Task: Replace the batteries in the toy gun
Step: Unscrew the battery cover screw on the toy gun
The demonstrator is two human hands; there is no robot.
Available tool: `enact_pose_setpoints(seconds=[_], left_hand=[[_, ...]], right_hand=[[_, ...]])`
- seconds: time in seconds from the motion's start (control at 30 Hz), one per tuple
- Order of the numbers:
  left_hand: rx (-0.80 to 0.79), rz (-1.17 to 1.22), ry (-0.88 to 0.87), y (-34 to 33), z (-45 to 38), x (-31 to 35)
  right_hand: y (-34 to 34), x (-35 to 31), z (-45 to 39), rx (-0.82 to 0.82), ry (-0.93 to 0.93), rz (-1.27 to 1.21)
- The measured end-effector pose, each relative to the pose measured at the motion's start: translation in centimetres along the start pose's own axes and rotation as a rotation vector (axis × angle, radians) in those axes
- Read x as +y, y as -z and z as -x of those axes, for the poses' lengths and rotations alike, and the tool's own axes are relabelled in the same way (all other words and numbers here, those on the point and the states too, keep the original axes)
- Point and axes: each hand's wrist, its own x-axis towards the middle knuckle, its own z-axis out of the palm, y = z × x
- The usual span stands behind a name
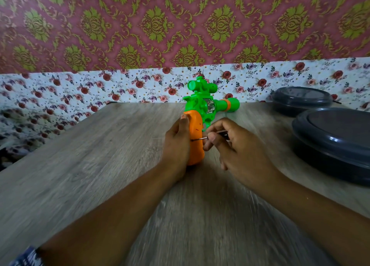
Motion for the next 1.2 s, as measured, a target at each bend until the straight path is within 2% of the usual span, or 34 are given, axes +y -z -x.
enact_pose_setpoints(seconds=[0.13,0.2,0.37,0.53,0.6,0.7,0.83,0.9,1.03,1.2], left_hand=[[-0.009,0.048,0.019,0.05,0.00,0.07],[-0.008,0.091,0.032,0.05,0.01,0.18],[-0.015,0.090,0.015,0.00,0.03,0.09],[0.012,0.033,0.003,-0.11,0.13,0.19],[0.004,0.009,-0.038,-0.09,0.15,0.16],[-0.023,0.022,-0.042,-0.09,0.34,0.23],[-0.042,0.115,-0.005,-0.05,0.18,0.21],[-0.040,0.110,-0.012,-0.02,0.16,0.16],[-0.037,0.084,-0.026,0.08,0.19,0.19],[-0.035,0.021,-0.033,0.03,0.27,0.14]], right_hand=[[0.06,0.09,0.08,-0.042,-0.084,0.230],[0.31,0.22,0.07,-0.064,-0.101,0.260],[0.28,0.11,-0.06,-0.029,-0.068,0.187],[0.38,-0.25,-0.07,-0.012,-0.040,-0.083],[0.10,-0.38,0.03,-0.031,-0.059,-0.100],[0.07,-0.29,-0.04,-0.033,-0.122,-0.002],[0.51,-0.10,0.00,-0.047,-0.162,0.281],[0.43,-0.07,0.04,-0.046,-0.143,0.303],[0.32,-0.46,-0.06,0.009,-0.047,0.192],[0.27,-0.55,0.06,0.013,-0.020,0.015]])
